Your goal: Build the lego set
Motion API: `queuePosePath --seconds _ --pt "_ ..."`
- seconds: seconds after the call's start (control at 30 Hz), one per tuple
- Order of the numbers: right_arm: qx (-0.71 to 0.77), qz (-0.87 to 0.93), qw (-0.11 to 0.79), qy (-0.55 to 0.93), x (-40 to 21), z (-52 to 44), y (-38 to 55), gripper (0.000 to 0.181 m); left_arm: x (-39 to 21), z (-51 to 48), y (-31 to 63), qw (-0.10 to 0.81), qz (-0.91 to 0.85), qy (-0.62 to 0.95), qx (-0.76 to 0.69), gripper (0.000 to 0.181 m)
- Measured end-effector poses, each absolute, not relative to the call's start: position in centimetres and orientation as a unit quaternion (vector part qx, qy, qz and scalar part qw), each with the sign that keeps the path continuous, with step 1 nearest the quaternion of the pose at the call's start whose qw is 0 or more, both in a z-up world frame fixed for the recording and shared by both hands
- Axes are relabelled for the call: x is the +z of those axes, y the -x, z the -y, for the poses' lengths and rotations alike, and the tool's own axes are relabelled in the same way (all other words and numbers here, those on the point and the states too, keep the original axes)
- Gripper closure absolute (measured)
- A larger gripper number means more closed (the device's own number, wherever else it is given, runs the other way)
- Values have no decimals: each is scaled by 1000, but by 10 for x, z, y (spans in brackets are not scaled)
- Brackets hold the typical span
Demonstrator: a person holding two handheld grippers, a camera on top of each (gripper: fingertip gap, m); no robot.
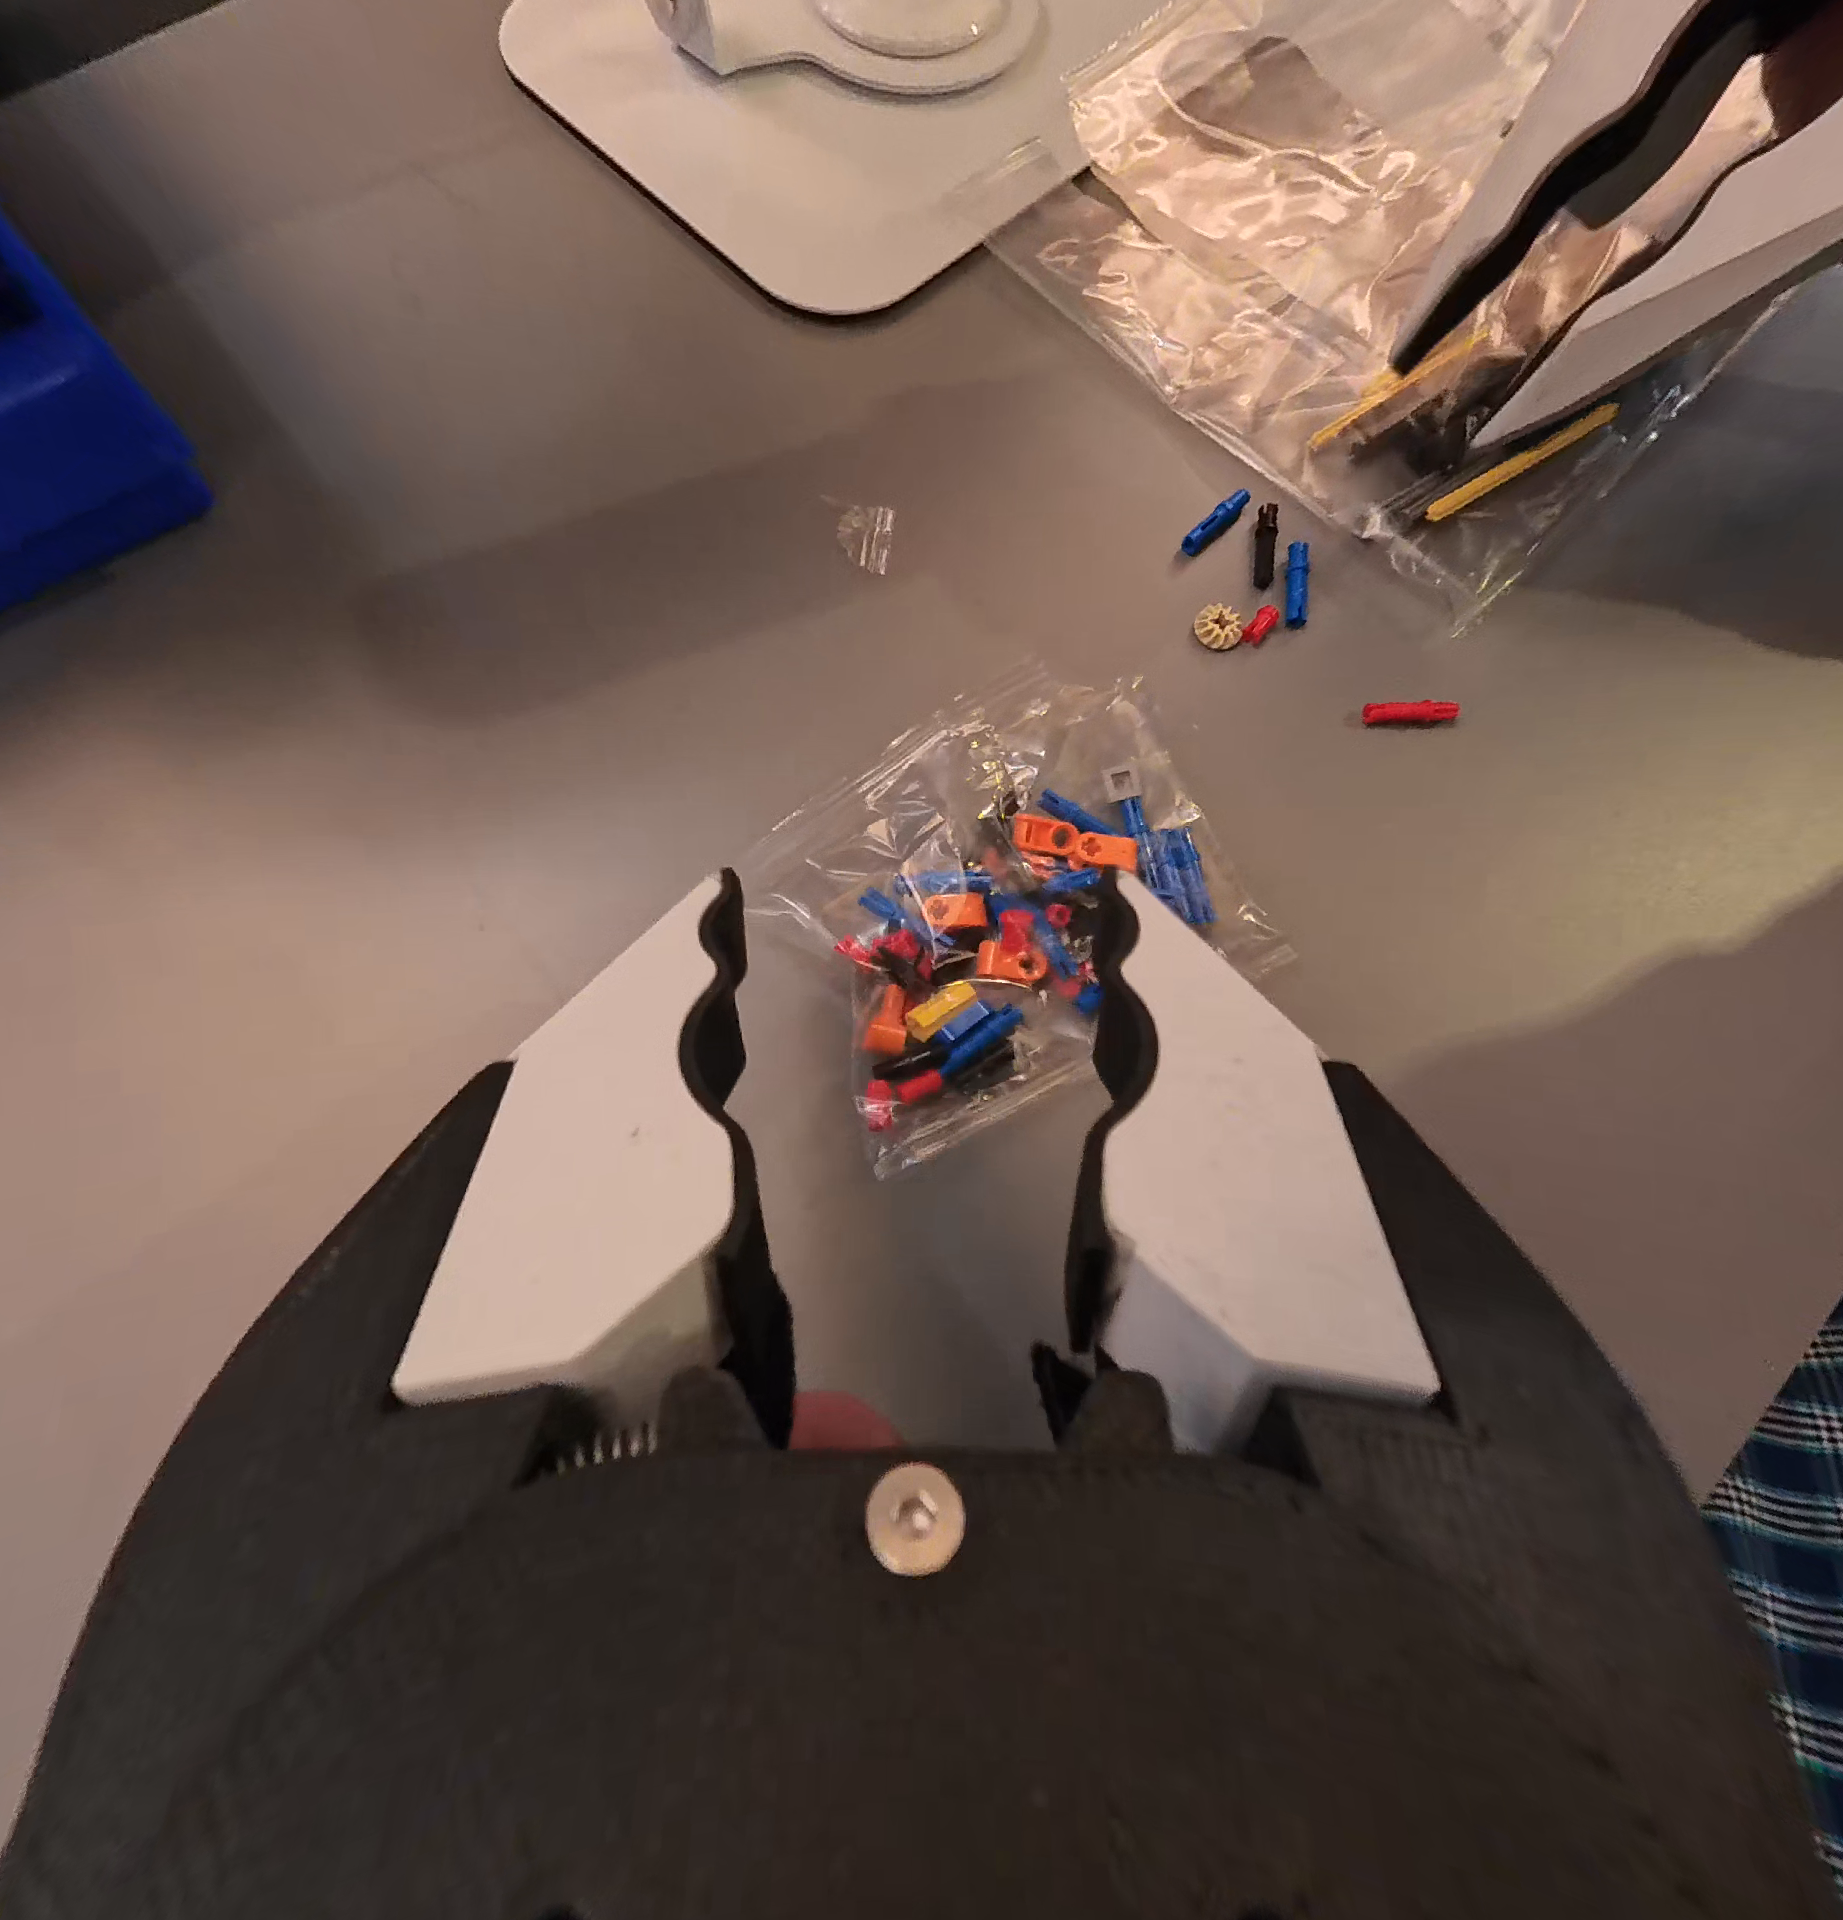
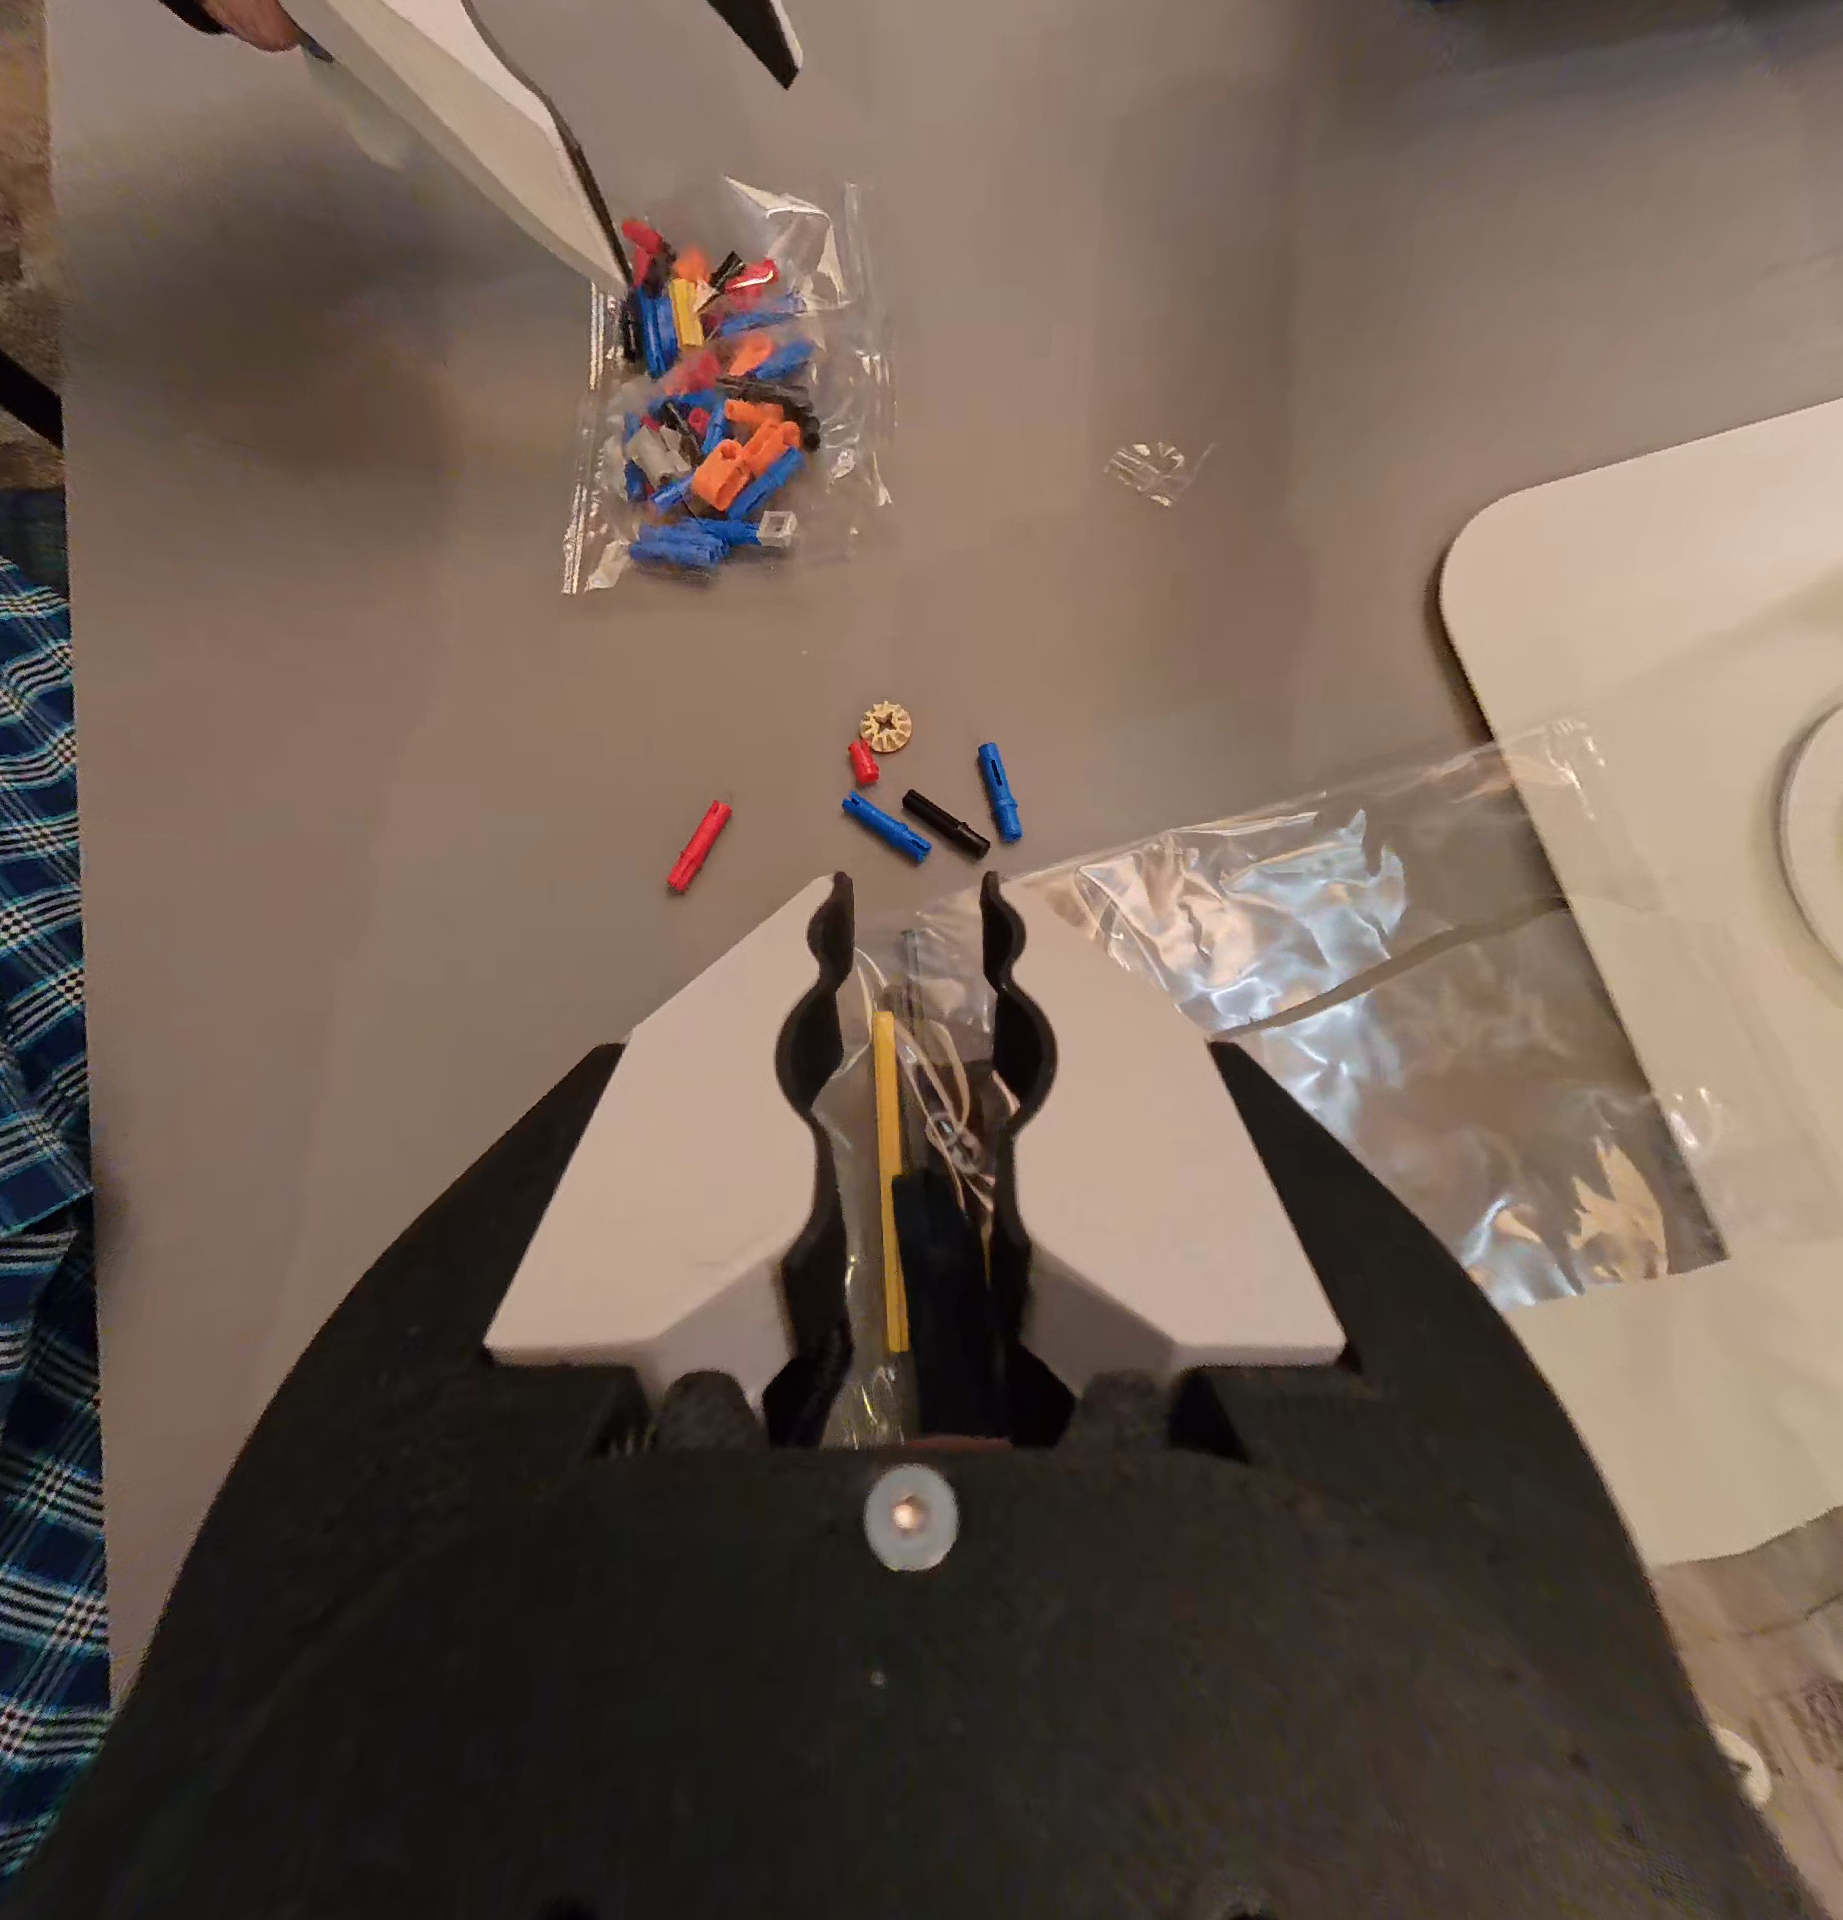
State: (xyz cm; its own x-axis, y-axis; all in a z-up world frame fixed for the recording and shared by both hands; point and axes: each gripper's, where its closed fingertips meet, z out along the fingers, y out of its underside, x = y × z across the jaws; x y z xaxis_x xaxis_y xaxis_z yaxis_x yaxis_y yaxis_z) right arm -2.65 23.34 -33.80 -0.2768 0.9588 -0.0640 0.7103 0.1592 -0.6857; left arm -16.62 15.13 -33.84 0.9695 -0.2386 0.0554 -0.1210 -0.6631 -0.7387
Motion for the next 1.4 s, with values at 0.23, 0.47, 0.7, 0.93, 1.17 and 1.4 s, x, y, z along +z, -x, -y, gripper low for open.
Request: queuePosePath --seconds 0.23,0.47,0.7,0.93,1.17,1.4 --pt "297 758 189 550 -347 -226 36 162 -341 -145 163 392 -109 911 -66 118" --pt "268 788 174 526 -359 -227 46 170 -345 -145 165 391 -111 911 -69 119" --pt "237 827 152 486 -369 -234 50 171 -346 -145 170 393 -105 911 -71 119" --pt "240 834 133 479 -375 -234 52 176 -347 -146 173 393 -101 911 -72 119" --pt "243 833 138 477 -375 -234 54 179 -349 -147 175 393 -97 912 -71 119" --pt "255 821 153 488 -370 -234 54 179 -346 -141 184 391 -91 914 -57 120"
